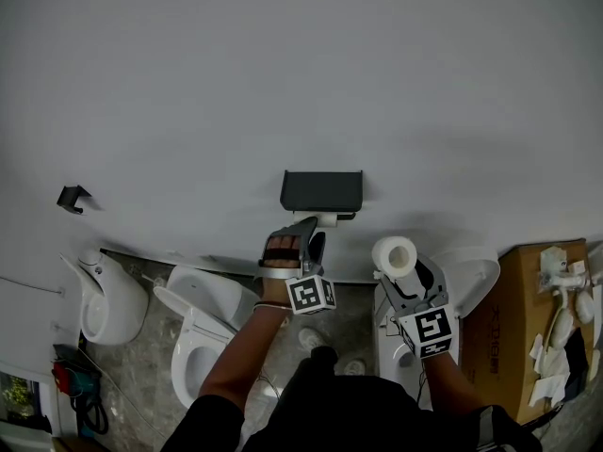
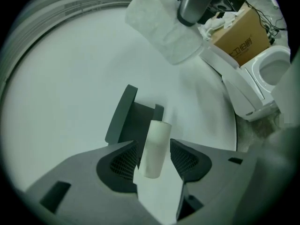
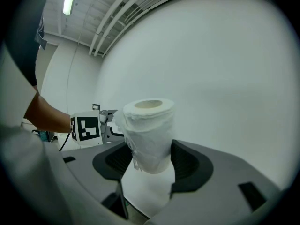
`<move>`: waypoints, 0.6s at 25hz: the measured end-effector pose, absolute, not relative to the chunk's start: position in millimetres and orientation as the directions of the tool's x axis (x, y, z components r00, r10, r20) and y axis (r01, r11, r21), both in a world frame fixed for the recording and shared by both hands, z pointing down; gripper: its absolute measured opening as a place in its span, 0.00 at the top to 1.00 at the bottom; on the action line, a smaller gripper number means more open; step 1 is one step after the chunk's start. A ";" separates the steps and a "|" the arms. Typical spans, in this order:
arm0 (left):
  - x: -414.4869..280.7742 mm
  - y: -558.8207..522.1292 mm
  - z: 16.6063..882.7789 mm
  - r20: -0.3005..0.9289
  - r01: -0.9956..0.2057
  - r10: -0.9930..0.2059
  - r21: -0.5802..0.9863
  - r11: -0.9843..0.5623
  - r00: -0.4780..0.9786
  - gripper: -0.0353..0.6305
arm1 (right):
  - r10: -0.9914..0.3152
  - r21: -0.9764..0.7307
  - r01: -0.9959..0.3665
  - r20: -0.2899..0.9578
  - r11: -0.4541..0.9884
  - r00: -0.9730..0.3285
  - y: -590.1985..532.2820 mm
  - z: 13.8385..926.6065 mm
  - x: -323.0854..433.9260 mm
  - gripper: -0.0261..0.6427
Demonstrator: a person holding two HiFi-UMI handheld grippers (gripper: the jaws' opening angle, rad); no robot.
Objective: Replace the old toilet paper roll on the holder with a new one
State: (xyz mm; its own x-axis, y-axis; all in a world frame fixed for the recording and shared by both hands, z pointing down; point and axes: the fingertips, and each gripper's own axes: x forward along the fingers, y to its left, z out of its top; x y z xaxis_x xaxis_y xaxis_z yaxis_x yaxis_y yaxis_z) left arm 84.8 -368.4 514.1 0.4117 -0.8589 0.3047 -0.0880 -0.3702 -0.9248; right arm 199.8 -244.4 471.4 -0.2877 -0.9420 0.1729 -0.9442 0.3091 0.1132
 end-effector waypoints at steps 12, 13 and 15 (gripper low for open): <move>85.5 -384.8 526.9 0.315 -0.037 -0.879 -0.936 -0.350 0.358 0.65 | -0.941 0.123 -0.939 0.154 0.321 -0.301 -247.4 460.9 200.4 0.59; 85.4 -385.9 527.4 0.316 -0.032 -0.880 -0.937 -0.349 0.356 0.65 | -0.942 0.123 -0.940 0.152 0.319 -0.300 -247.6 459.6 201.0 0.59; 85.7 -387.8 528.5 0.312 -0.022 -0.882 -0.940 -0.341 0.353 0.65 | -0.943 0.123 -0.940 0.148 0.317 -0.298 -248.6 457.9 202.3 0.59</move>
